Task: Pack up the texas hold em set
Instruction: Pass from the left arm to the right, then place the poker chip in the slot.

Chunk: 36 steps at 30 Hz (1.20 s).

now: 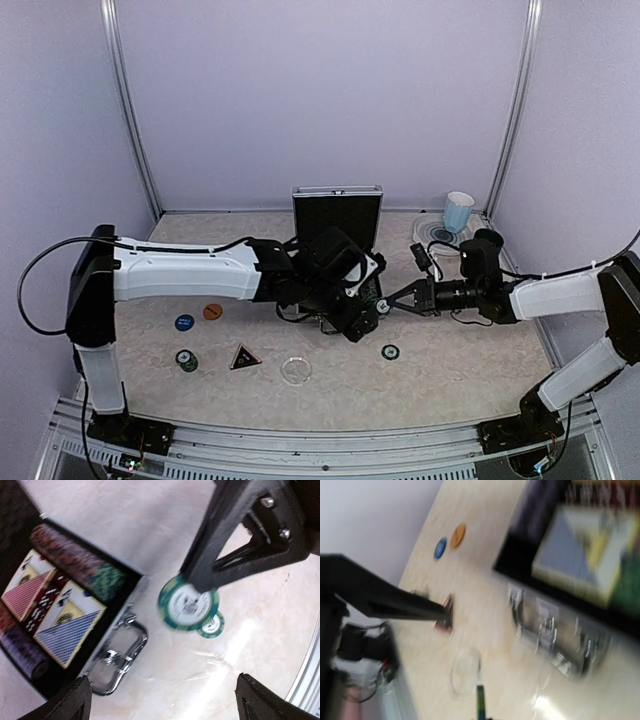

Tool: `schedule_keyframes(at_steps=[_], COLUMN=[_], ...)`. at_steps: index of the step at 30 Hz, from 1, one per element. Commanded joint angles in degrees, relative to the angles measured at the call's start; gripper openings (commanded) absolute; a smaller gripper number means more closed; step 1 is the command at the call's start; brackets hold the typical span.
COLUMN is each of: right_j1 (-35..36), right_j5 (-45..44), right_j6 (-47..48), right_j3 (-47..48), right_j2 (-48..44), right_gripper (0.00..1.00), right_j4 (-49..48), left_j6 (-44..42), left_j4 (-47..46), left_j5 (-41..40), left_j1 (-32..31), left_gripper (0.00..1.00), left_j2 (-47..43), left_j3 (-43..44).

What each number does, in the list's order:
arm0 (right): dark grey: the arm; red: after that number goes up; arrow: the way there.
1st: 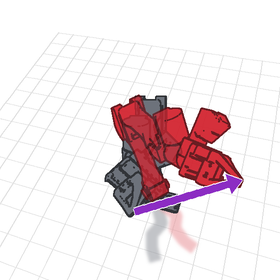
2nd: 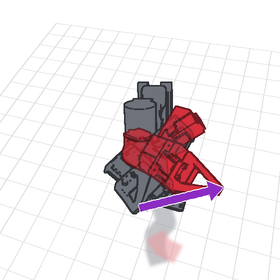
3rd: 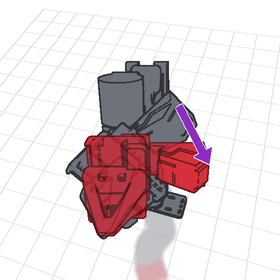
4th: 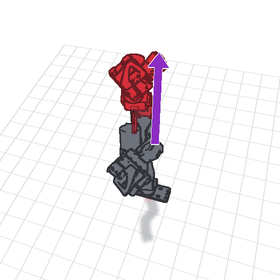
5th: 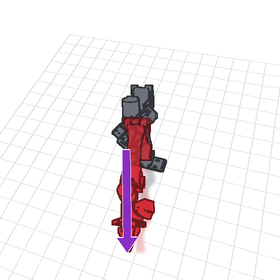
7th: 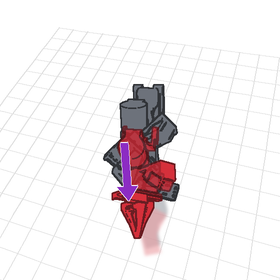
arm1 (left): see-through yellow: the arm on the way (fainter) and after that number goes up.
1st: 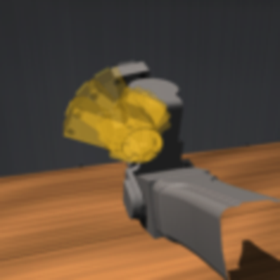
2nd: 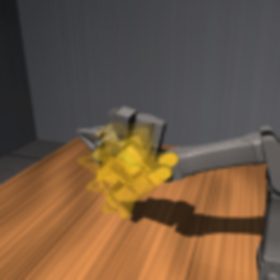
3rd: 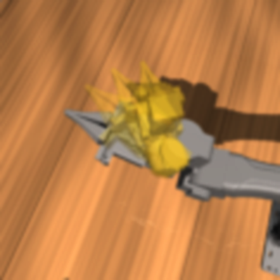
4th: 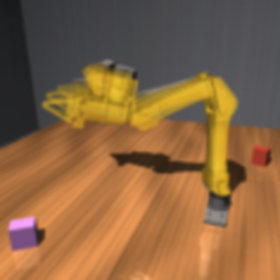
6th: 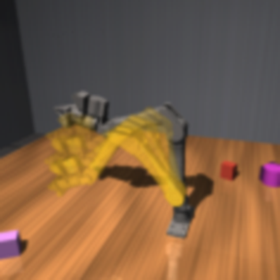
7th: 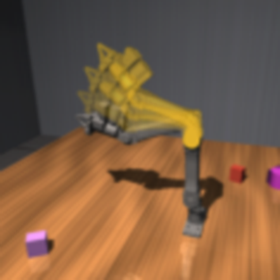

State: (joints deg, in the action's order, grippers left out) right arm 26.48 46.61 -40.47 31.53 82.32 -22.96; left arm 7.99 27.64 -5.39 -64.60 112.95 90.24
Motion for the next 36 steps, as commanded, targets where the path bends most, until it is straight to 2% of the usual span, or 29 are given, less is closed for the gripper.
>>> schedule_keyframes(at_steps=[1, 8, 13, 19, 27, 36], right_j1=[-0.3, 1.7, 7.5, 13.6, 17.1, 19.0], right_j5=[-8.8, -22.7, -36.7, -48.2, -55.1, -54.1], right_j6=[18.3, 34.7, 45.6, 53.9, 59.6, 62.4], right_j3=[10.2, 28.2, 38.1, 43.2, 47.6, 46.6], right_j2=[-2.0, 4.5, 10.2, 14.6, 20.2, 20.8], right_gripper=[0.0, 0.0, 0.0, 0.0, 0.0, 0.0], right_j4=[19.8, 38.7, 50.3, 56.6, 61.2, 60.4], left_j6=[6.6, 13.4, 13.8, 14.5, 15.7, 16.4], left_j4=[-8.4, -15.9, -14.2, -14.4, -15.6, -15.9], left_j5=[4.9, 11.7, 12.3, 14.0, 14.4, 14.2], left_j1=[6.4, 13.0, 13.8, 16.3, 17.0, 17.1], left_gripper=[0.99, 0.99, 0.99, 0.99, 0.99, 0.99], left_j2=[-12.0, -26.0, -30.1, -33.5, -33.6, -33.0], left_j3=[-10.3, -25.7, -28.0, -30.3, -31.8, -32.3])
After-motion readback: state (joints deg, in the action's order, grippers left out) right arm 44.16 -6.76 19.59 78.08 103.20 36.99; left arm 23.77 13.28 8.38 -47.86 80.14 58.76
